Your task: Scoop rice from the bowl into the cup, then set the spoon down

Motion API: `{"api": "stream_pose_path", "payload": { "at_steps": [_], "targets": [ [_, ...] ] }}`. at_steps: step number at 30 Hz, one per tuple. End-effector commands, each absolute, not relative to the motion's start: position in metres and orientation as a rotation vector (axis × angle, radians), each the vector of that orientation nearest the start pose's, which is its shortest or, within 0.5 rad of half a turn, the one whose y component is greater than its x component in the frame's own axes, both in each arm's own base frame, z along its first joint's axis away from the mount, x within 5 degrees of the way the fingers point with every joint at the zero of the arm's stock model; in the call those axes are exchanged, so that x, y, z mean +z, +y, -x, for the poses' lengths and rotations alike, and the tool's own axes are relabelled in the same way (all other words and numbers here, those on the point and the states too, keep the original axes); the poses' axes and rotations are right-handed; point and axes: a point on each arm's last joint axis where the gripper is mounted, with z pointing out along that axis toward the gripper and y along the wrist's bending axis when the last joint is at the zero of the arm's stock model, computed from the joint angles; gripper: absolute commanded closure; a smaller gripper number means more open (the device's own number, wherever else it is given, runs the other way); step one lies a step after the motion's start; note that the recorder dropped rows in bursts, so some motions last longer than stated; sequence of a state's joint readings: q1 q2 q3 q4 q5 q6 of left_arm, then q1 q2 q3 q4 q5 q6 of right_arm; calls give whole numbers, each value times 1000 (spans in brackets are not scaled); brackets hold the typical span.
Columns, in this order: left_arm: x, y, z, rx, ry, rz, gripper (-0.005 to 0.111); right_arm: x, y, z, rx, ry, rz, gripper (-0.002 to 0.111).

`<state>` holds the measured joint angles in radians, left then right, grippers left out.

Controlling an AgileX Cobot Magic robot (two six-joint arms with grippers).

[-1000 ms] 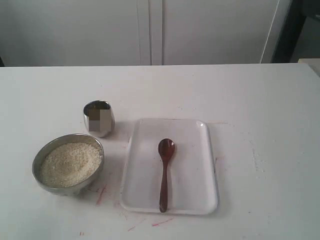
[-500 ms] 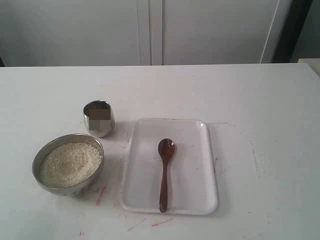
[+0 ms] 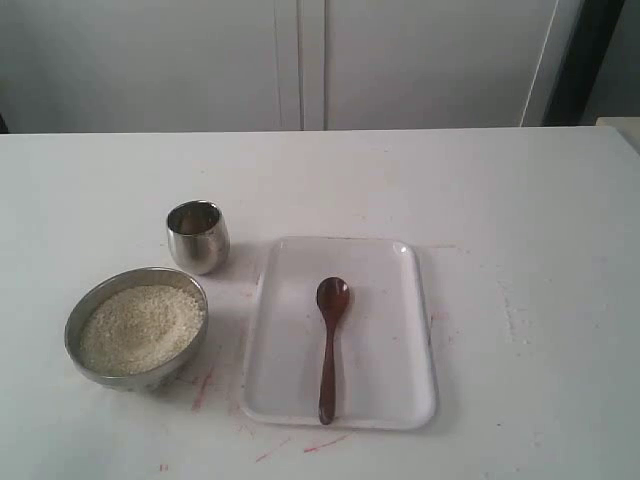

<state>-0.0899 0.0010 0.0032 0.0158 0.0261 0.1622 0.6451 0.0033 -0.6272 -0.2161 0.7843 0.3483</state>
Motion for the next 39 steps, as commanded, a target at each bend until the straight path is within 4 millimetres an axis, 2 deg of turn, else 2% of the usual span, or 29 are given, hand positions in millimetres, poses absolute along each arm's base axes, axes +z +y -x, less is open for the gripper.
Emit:
{"api": "stream_pose_path", "payload": {
  "at_steps": [1,13,26,29,35,39],
  "targets": [
    [211,-5,-56,62,1493,-197,92,323,-7,-3,614,1632,268,108],
    [211,-5,-56,62,1493,-197,92,290,19,-25,806,1459,218,108],
    [211,-5,-56,62,1493,-197,92,224,33,-44,809,1447,216,108],
    [211,-5,-56,62,1493,-197,92,223,33,-44,812,1408,216,108],
    [211,-5,-56,62,1493,-197,92,214,33,-45,645,1461,359,108],
    [211,-5,-56,62,1493,-197,92,204,34,-45,602,1563,404,108]
  ]
}}
